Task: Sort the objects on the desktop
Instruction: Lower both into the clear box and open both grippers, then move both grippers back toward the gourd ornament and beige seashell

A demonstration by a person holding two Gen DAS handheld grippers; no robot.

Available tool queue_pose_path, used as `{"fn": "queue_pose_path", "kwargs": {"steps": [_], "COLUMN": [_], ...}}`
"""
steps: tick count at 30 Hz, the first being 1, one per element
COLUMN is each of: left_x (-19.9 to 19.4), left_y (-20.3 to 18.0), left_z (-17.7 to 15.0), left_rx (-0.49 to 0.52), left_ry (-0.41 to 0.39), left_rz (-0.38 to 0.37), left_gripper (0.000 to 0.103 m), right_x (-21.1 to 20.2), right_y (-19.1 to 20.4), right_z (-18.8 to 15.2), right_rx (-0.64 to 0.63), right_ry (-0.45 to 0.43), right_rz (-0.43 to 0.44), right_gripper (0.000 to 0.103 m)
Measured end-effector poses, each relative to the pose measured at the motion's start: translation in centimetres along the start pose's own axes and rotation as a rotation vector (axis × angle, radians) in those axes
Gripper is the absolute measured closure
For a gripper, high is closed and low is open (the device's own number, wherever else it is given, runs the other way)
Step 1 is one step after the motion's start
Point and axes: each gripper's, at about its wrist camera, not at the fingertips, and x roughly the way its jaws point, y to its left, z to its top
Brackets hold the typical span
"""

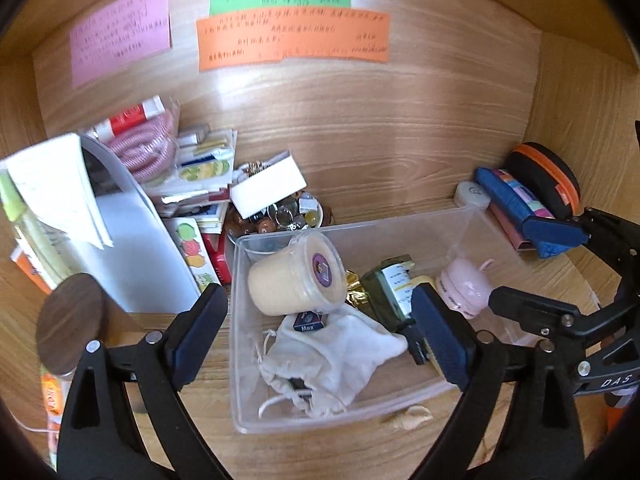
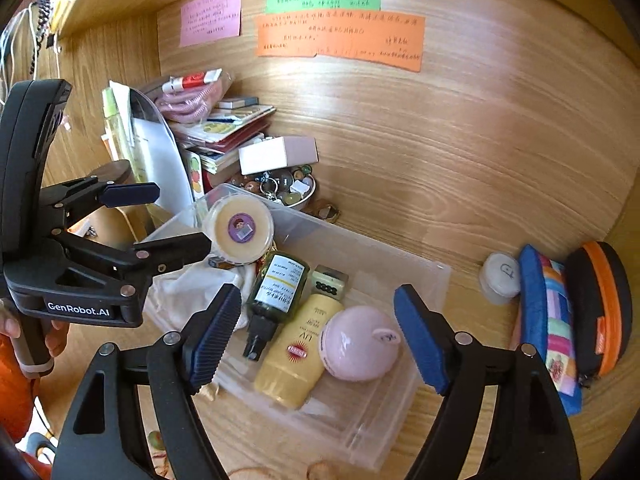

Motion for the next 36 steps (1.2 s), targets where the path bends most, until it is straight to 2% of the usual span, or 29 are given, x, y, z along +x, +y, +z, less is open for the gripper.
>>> {"fn": "queue_pose_path", "kwargs": {"steps": [3,15,21,28,31,32,33,36], "left_x": [-1.6,-6.6,-6.9,-5.9,-5.4,-5.3,-5.1,-4.6], "left_y": [-0.4,-1.1,-0.9,-0.1,0.3,0.4,0.6,1.0], "left_z": [-0.3,-2.7,-5.4,-8.3,-9.4,-9.7,-10.0,-10.8], "left_rx": [0.012,0.013,-0.004,-0.025,-0.036,-0.038,-0.040,-0.042], "left_ry": [-0.023,-0.066,-0.024,0.043,0.069,0.075,0.087,0.111], "left_rz": [0.007,0.029,0.046,0.064,0.061,0.061,0.059,0.059], "left_gripper": [0.008,0.004,0.003,0.003,0.003,0.003,0.003,0.003], "right_x": [-1.6,-6.3,-6.4,-4.4,-3.1,-2.7,-2.0,-0.6], "right_y": [0.2,2.3,3.5,6.2,7.7,8.1,8.6,9.8], "right_z": [-0.4,-3.6,-6.3,-9.3,-10.1,-10.3,-10.5,-10.9], "right_rx": [0.007,0.028,0.046,0.048,0.023,0.017,0.005,-0.045], "right_ry": [-0.017,-0.054,-0.034,0.031,0.066,0.080,0.102,0.149], "right_rz": [-0.005,-0.005,0.043,0.116,0.169,0.191,0.197,0.178], "right_gripper": [0.022,0.020,0.021,0.022,0.029,0.036,0.042,0.051]}}
